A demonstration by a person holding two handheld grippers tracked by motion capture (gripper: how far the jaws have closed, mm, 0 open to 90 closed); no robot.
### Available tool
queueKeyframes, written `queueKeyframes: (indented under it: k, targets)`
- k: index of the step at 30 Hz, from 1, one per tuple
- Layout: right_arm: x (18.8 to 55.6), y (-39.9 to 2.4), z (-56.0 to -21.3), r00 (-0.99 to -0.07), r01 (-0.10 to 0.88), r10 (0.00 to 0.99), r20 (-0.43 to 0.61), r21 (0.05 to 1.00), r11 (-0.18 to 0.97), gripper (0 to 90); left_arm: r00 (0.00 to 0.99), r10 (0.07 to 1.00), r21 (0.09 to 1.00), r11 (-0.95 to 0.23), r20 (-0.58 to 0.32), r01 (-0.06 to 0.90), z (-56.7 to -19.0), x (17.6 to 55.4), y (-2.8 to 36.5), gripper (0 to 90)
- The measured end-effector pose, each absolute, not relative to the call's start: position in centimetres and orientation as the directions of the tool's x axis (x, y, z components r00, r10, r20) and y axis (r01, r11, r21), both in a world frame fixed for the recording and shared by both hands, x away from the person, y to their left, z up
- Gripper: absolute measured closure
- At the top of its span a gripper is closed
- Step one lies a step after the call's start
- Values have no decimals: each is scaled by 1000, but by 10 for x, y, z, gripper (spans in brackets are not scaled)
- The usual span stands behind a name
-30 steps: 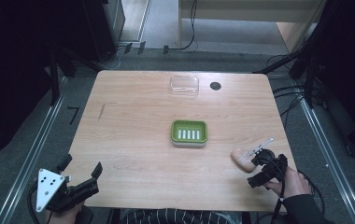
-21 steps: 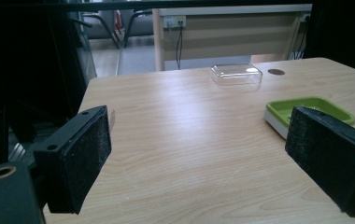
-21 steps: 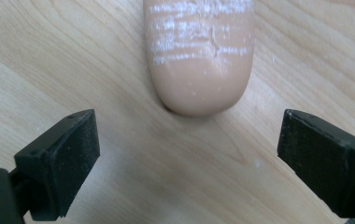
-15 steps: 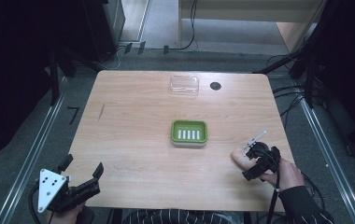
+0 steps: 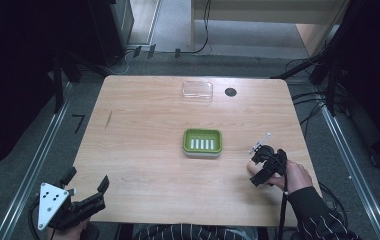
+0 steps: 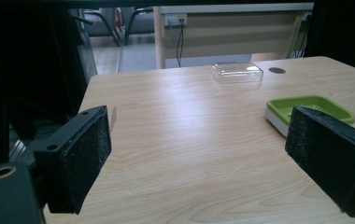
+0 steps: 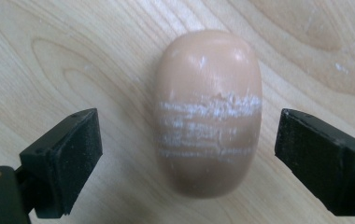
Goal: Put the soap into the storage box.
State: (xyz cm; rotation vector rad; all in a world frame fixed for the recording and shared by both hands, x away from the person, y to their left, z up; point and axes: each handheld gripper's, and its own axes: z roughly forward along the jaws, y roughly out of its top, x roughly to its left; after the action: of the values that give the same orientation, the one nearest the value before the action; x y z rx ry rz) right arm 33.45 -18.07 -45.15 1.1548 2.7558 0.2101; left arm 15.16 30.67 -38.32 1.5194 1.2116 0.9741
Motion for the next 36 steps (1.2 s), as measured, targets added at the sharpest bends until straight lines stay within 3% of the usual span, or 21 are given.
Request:
queueKeyframes:
  k: [22, 36]
  targets:
    - [359, -178, -464, -698, 706, 714, -51, 113, 699, 147, 196, 980, 966, -86, 38, 244, -383, 150, 307, 72]
    - [360, -179, -466, -698, 710, 714, -44, 82, 699, 275, 193, 981, 967, -80, 33, 243, -383, 149, 308, 72]
